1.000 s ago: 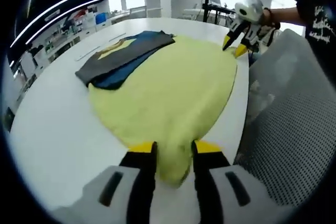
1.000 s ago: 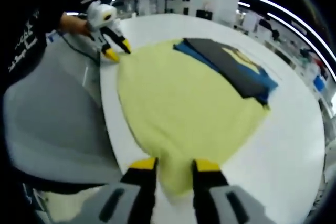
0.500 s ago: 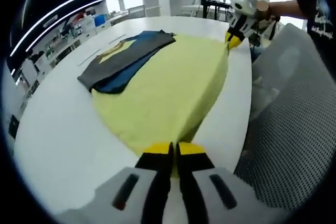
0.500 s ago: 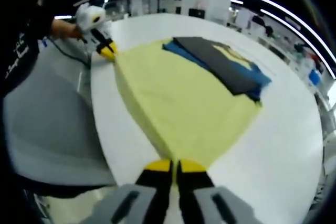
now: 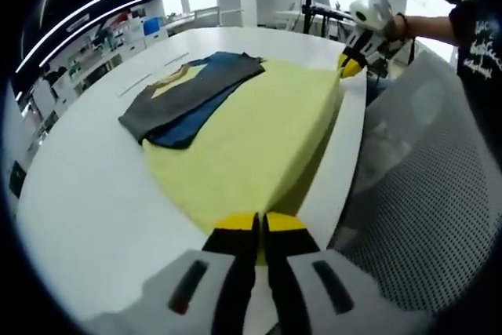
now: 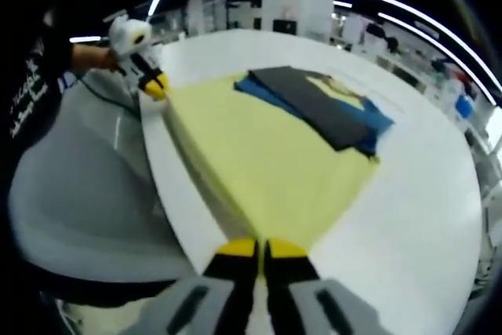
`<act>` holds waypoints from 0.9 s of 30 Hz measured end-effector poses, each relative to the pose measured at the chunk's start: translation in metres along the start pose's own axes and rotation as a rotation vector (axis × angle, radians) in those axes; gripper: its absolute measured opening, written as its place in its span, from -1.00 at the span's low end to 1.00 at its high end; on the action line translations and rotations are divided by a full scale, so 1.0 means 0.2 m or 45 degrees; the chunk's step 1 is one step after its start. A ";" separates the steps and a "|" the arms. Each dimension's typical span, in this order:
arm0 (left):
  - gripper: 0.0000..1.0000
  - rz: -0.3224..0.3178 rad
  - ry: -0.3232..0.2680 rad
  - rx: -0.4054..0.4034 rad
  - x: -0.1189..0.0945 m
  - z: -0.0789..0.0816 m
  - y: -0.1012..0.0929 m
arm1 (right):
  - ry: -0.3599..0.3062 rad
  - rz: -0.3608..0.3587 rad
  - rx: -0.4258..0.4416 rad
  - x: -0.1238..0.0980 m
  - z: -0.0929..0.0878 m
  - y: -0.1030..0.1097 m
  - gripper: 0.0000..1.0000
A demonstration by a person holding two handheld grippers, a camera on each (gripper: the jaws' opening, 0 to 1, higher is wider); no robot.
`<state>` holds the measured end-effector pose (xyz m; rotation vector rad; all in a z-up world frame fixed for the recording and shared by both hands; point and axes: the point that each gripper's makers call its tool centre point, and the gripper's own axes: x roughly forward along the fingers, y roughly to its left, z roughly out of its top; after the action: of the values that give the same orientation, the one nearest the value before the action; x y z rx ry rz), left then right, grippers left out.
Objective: Fold the garment on the visible template until the final outline fits inside the template.
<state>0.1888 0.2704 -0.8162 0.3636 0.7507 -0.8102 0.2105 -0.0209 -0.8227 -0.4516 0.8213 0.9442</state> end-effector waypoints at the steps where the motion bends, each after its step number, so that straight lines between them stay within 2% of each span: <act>1: -1.00 0.002 -0.009 -0.010 -0.02 0.02 -0.01 | -0.001 0.002 0.000 -0.01 0.00 0.01 -1.00; 6: -1.00 -0.003 -0.016 -0.061 -0.07 0.04 -0.04 | -0.002 0.023 -0.005 -0.05 0.00 0.06 -1.00; 19: -1.00 -0.030 0.020 -0.110 -0.17 0.01 -0.16 | 0.003 0.074 -0.040 -0.15 0.01 0.17 -1.00; 23: -1.00 -0.044 0.039 -0.187 -0.19 -0.01 -0.19 | 0.003 0.089 -0.028 -0.18 0.01 0.19 -1.00; 27: -1.00 -0.054 0.074 -0.137 -0.22 -0.02 -0.21 | 0.004 0.133 0.021 -0.20 -0.01 0.24 -1.00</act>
<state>0.1343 0.2682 -0.7877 0.2765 0.8550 -0.7986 0.1561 -0.0179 -0.7931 -0.3989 0.8616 1.0331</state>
